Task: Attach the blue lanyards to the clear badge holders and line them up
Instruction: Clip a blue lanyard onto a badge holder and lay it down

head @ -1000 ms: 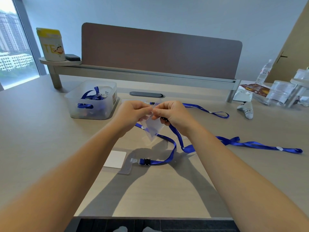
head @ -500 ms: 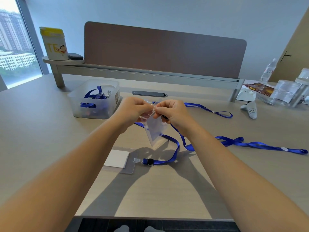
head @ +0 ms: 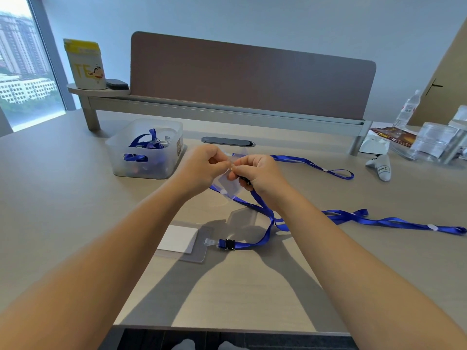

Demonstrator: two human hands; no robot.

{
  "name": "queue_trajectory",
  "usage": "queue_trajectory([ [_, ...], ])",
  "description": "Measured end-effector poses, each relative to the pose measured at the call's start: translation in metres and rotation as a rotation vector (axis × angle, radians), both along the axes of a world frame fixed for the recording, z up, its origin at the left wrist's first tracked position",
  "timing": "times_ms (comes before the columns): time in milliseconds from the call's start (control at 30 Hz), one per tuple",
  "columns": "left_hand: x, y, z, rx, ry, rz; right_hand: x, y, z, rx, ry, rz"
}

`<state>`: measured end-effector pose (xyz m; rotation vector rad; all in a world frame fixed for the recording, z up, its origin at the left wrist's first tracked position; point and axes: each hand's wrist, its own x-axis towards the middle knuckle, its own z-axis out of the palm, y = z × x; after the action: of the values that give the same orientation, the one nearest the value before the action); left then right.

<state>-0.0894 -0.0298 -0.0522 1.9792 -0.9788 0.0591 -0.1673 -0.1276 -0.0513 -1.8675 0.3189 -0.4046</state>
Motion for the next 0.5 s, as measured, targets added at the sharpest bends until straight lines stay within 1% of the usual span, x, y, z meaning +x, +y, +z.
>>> queue_trajectory([
  [233, 0.0015, 0.0031, -0.001, 0.055, -0.075, 0.014, 0.0061, 0.0011, -0.0021, -0.07, 0.011, 0.004],
  [367, 0.0025, 0.0033, -0.0044, 0.113, -0.281, 0.058, 0.0087, 0.0017, -0.0017, -0.107, 0.009, 0.006],
  [433, 0.0032, 0.0032, -0.0035, 0.128, -0.342, 0.05, 0.01, 0.0012, 0.0003, -0.135, -0.002, 0.01],
  [467, 0.0034, 0.0029, -0.0026, 0.119, -0.322, 0.043, 0.0101, 0.0008, 0.0018, -0.139, -0.003, 0.016],
  [500, 0.004, 0.0023, -0.0011, 0.088, -0.245, 0.033, 0.0097, 0.0001, 0.0034, -0.127, -0.004, 0.024],
])
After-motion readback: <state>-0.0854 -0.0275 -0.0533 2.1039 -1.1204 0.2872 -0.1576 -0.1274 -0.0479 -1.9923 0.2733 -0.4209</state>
